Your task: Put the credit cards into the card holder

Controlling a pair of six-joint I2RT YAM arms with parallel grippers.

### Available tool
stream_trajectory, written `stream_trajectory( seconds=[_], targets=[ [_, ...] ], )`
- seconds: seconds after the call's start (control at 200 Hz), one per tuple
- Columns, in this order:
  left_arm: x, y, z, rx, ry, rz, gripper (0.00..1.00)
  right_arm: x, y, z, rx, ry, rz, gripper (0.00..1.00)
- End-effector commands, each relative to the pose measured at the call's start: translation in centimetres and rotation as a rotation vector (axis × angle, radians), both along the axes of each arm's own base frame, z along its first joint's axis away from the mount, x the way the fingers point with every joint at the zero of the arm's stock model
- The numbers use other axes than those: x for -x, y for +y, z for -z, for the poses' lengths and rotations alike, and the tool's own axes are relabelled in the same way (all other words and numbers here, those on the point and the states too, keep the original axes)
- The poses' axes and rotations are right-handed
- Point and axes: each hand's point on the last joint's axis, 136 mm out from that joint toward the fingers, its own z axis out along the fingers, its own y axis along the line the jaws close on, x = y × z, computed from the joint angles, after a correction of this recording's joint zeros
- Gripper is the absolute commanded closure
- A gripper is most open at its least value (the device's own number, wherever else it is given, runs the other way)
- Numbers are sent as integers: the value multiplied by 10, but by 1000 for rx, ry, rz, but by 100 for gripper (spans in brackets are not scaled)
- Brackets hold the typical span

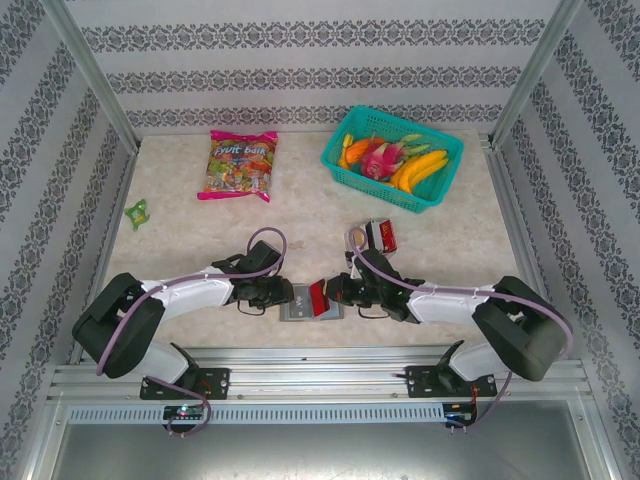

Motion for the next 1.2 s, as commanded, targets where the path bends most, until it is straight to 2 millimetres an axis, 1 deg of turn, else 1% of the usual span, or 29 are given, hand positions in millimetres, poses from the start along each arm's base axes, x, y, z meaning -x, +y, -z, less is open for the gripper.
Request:
stream_trajectory(
  seconds=[0.0,0.12,0.34,0.39,0.485,0.565,0.67,0.764,0.854,0.939,1.034,1.199],
  targets=[
    [2,-18,8,41,11,53,61,3,7,6,-24,26,-10,100],
    [2,-21,7,45,9,57,61,4,8,14,-4,52,-6,100],
    [3,-25,6,54,11,55,62,8,13,17,-17,67,-26,100],
    [3,-25,6,53,11,56,63,7,12,15,-22,63,-19,100],
    [5,-23,8,44,17,52,65,5,10,4,-26,32,-16,100],
    [5,-21,9,38,20,49,65,2,4,-1,0,12,-6,100],
    [5,-23,8,41,19,52,65,-1,-1,-9,-16,-6,5,100],
    [3,-24,7,45,14,54,65,-1,2,-13,-31,-3,-11,100],
    [3,-24,7,43,17,54,65,-1,9,-16,-58,6,-25,100],
    [3,-24,7,42,16,52,65,-2,9,-8,-39,23,-17,100],
    [3,-24,6,43,13,49,65,0,3,1,-4,35,-11,100],
    [4,-24,7,42,17,52,65,0,-3,-1,15,36,-6,100]
  ],
)
